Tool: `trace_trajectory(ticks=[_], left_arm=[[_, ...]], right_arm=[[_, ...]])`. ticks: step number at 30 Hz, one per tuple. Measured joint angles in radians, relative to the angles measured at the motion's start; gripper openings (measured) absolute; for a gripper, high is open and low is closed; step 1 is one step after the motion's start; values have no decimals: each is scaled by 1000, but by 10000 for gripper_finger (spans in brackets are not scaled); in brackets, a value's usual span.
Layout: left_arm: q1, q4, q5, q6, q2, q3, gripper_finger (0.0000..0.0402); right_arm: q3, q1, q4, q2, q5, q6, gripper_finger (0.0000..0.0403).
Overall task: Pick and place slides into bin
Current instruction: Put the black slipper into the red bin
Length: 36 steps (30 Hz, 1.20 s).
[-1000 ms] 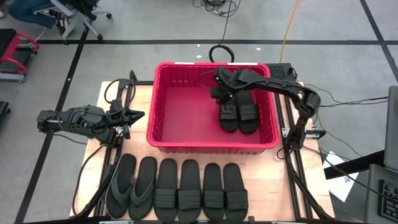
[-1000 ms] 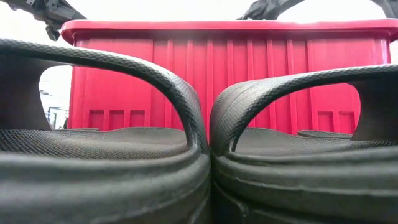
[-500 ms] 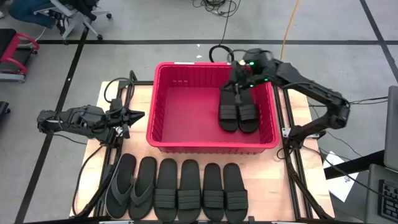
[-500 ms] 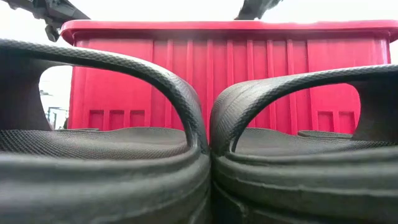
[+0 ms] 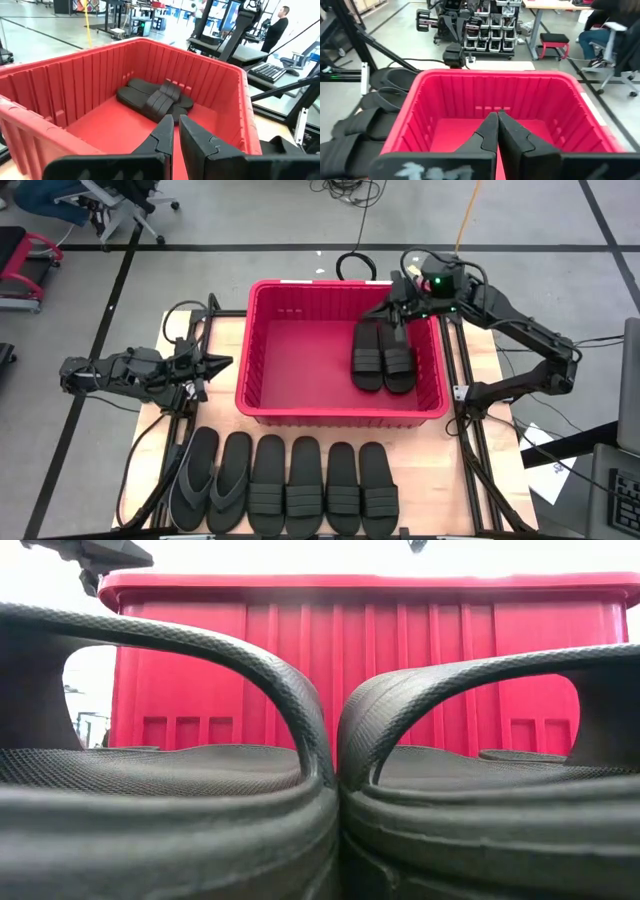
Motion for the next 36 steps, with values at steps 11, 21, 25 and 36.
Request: trace_trajectory(ticks=[11, 21, 25, 36], left_arm=[[0, 0, 93, 68, 0, 0, 26], [0, 0, 142, 111, 0, 0, 26], [0, 9, 184, 126, 0, 0, 26], [0, 181, 197, 271, 0, 0, 26]], right_arm=[[0, 154, 0, 0, 2, -2, 0], [0, 341, 0, 0, 166, 121, 0], [0, 464, -2, 3, 247, 176, 0], [-51, 738, -5, -17, 478, 290, 0]])
